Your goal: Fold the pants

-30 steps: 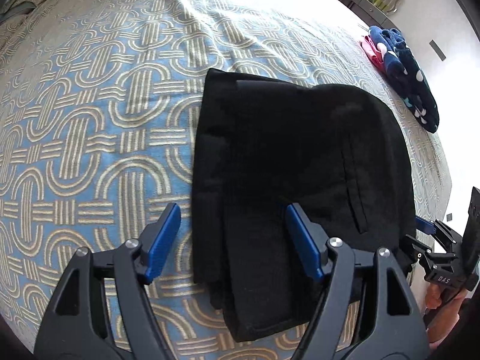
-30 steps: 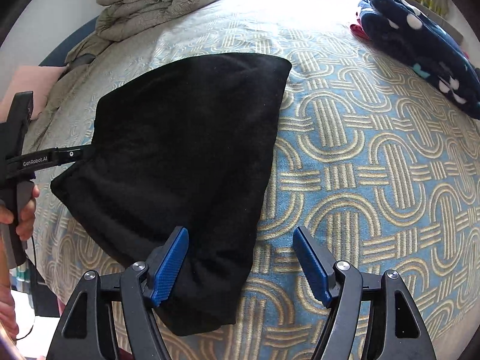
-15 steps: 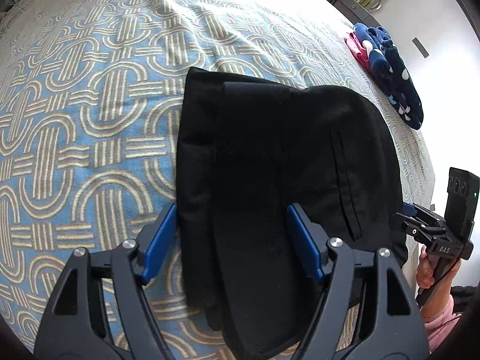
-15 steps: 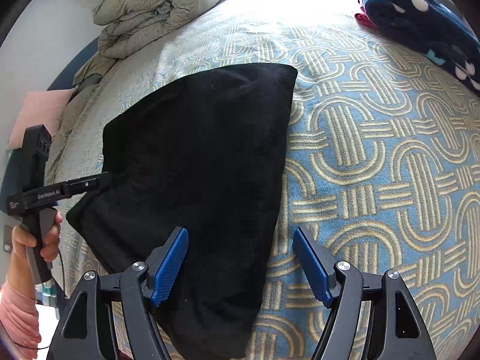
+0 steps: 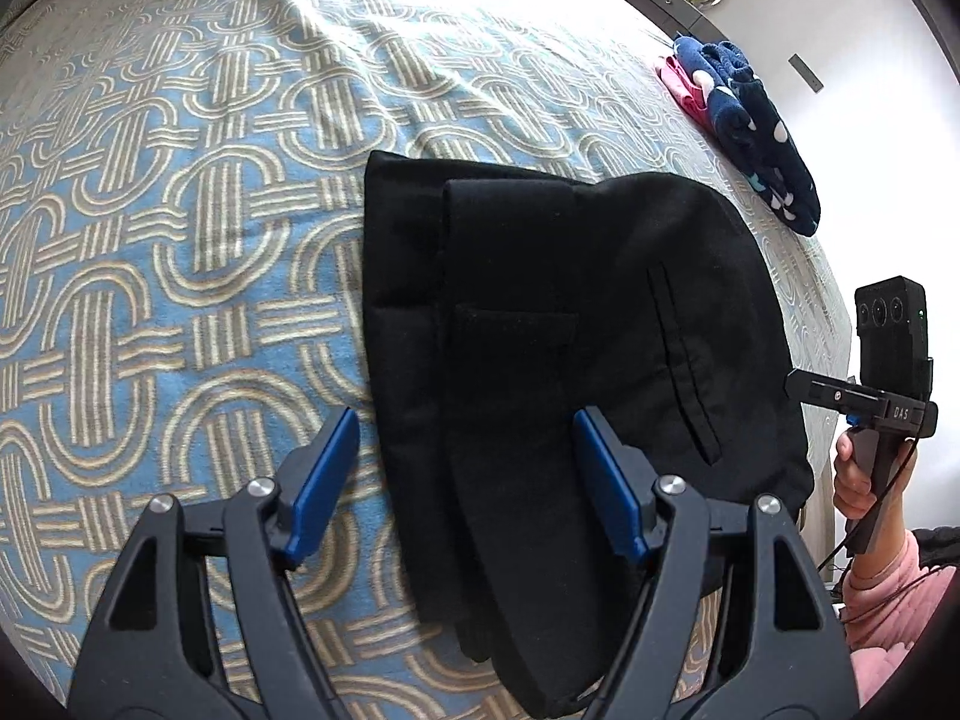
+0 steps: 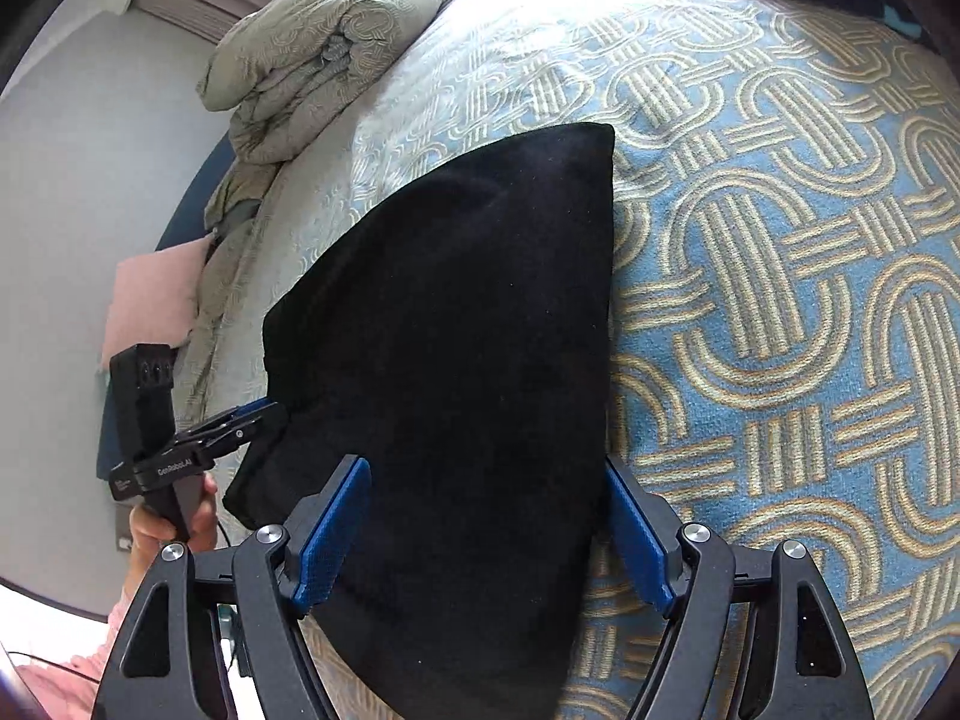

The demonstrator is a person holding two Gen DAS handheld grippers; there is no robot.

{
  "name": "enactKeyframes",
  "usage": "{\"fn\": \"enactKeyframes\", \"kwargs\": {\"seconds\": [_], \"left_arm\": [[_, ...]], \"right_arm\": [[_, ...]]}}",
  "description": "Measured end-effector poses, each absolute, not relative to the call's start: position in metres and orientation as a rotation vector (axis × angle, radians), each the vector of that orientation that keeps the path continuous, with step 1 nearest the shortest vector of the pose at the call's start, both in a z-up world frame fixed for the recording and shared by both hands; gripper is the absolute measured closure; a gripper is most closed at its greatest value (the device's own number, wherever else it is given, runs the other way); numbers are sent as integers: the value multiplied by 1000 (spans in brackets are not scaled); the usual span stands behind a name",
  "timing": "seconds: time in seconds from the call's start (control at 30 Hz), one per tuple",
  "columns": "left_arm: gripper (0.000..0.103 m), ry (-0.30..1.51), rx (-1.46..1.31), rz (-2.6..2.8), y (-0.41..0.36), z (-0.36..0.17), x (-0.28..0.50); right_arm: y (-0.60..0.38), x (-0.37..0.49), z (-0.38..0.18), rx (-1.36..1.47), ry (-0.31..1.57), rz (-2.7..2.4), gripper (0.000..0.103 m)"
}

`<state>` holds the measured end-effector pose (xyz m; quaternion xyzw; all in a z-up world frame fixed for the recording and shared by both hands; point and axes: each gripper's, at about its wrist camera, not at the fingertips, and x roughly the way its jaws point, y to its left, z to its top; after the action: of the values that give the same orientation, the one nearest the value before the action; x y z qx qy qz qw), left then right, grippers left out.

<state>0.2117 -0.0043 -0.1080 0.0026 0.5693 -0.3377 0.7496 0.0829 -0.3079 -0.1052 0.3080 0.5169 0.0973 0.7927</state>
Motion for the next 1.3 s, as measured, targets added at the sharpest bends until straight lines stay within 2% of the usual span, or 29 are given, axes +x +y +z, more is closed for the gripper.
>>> {"fn": "enactKeyframes", "kwargs": {"seconds": [0.2, 0.3, 0.33, 0.53, 0.63, 0.67, 0.8, 0.83, 0.97, 1.03, 1.1, 1.13, 1.2, 1.27, 1.3], "left_arm": [[28, 1239, -11, -776, -10, -110, 211], [43, 1244, -54, -787, -10, -105, 212], [45, 1242, -54, -785, -12, -103, 212], [45, 1232, 1, -760, -19, -103, 210], [39, 1256, -43, -752, -11, -108, 214], [38, 1261, -54, -752, -10, -110, 216], [17, 1271, -79, -783, -20, -114, 218], [15, 1263, -50, -780, -26, -113, 217], [13, 1229, 101, -785, -41, -110, 207], [15, 1233, 99, -797, -40, -109, 207], [21, 1237, 81, -799, -37, -108, 210], [28, 1238, 65, -805, -34, -107, 211], [39, 1237, 31, -824, -27, -104, 214], [45, 1239, 4, -820, -24, -102, 217], [45, 1239, 0, -806, -25, -102, 218]], "right_arm": [[-296, 93, -105, 638, 1122, 193, 23], [-293, 98, -106, 610, 1116, 210, 23], [-294, 101, -106, 608, 1111, 217, 23], [-293, 119, -110, 595, 1126, 229, 24], [-285, 115, -105, 498, 1136, 213, 37], [-285, 111, -104, 472, 1137, 221, 37], [-295, 105, -109, 526, 1135, 249, 36], [-296, 107, -111, 553, 1135, 256, 34], [-306, 114, -118, 696, 1083, 319, 15], [-313, 115, -122, 798, 1040, 302, 15], [-312, 119, -122, 815, 1042, 285, 15], [-309, 120, -120, 788, 1056, 278, 17], [-303, 118, -115, 692, 1073, 250, 35], [-301, 113, -112, 616, 1080, 222, 70], [-304, 111, -112, 627, 1074, 230, 76]]}}
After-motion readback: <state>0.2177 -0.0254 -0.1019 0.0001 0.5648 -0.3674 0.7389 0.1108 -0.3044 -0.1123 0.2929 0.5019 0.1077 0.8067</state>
